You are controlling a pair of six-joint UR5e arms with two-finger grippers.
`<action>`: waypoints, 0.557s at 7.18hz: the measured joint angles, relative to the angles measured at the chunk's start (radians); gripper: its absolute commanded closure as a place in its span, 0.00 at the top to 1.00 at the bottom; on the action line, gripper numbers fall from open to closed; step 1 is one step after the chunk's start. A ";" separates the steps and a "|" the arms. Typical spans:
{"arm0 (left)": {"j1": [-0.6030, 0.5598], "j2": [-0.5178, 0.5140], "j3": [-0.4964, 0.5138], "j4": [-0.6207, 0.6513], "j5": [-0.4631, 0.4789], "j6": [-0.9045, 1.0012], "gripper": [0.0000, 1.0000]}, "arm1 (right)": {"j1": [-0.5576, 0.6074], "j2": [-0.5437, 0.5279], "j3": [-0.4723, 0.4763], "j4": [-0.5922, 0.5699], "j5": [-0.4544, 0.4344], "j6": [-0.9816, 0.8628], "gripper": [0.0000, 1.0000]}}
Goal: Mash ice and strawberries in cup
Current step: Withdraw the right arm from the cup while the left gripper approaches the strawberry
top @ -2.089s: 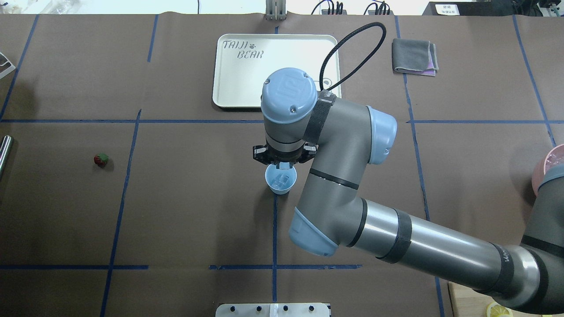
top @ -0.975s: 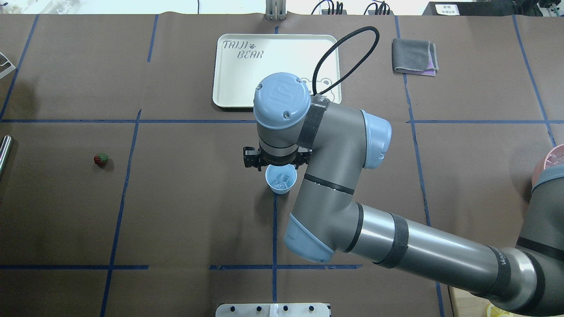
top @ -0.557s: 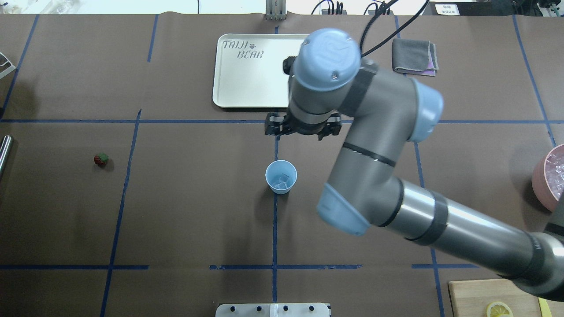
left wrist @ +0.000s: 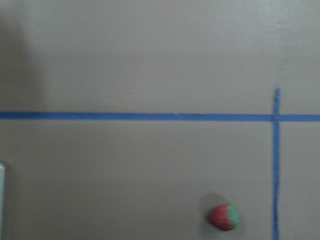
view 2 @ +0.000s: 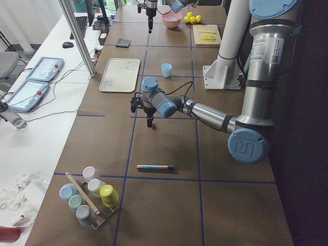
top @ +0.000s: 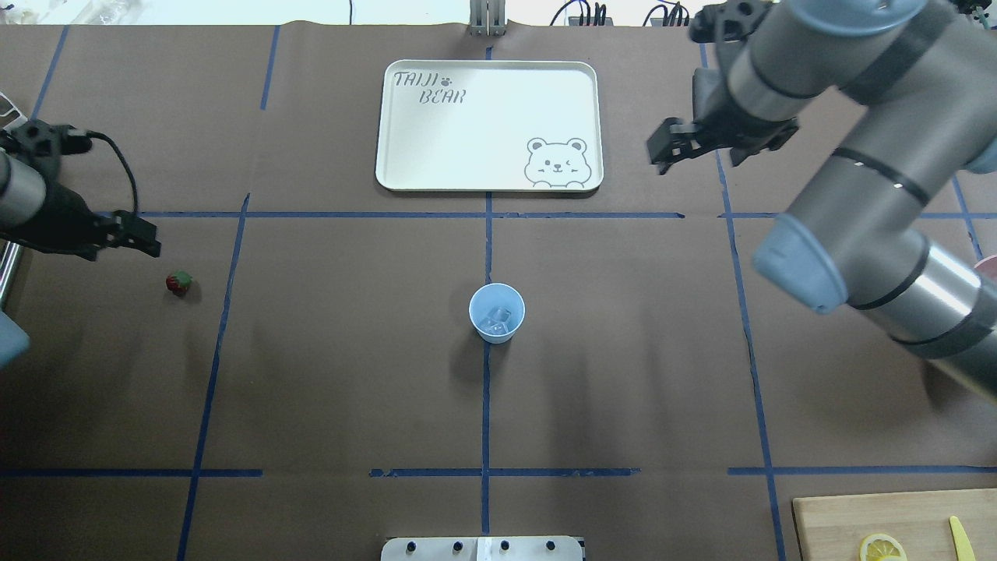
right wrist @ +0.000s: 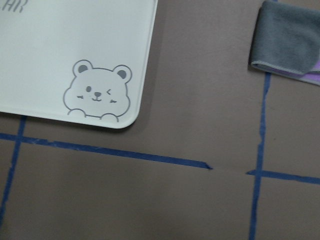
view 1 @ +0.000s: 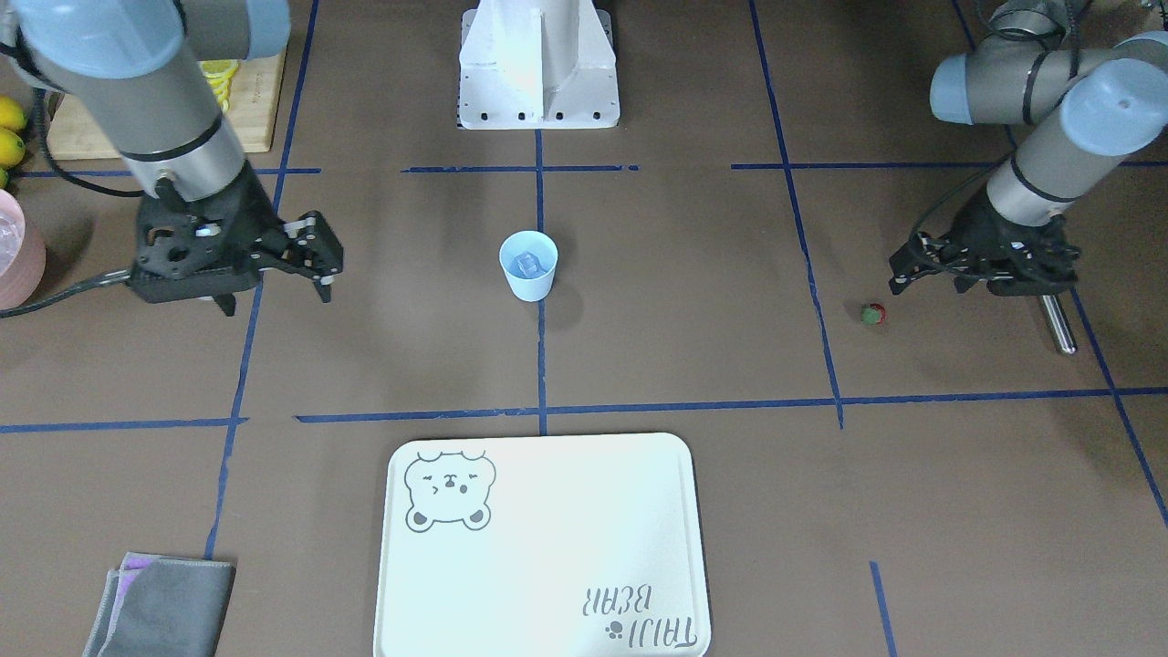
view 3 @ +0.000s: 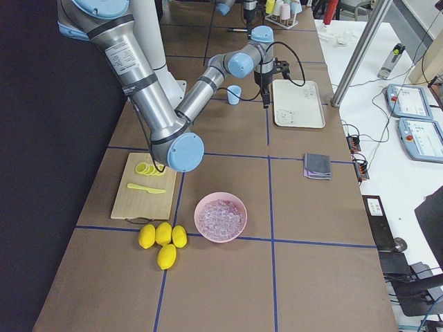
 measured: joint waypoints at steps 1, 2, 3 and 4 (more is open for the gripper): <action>0.047 -0.002 0.011 -0.030 0.038 -0.038 1.00 | 0.057 -0.044 0.001 0.001 0.032 -0.093 0.99; 0.073 -0.003 0.025 -0.053 0.065 -0.058 1.00 | 0.101 -0.079 0.001 0.003 0.061 -0.158 0.99; 0.097 -0.003 0.049 -0.094 0.091 -0.079 0.99 | 0.128 -0.102 -0.001 0.003 0.077 -0.201 0.99; 0.116 -0.004 0.076 -0.144 0.107 -0.100 0.98 | 0.139 -0.113 -0.002 0.004 0.083 -0.222 0.99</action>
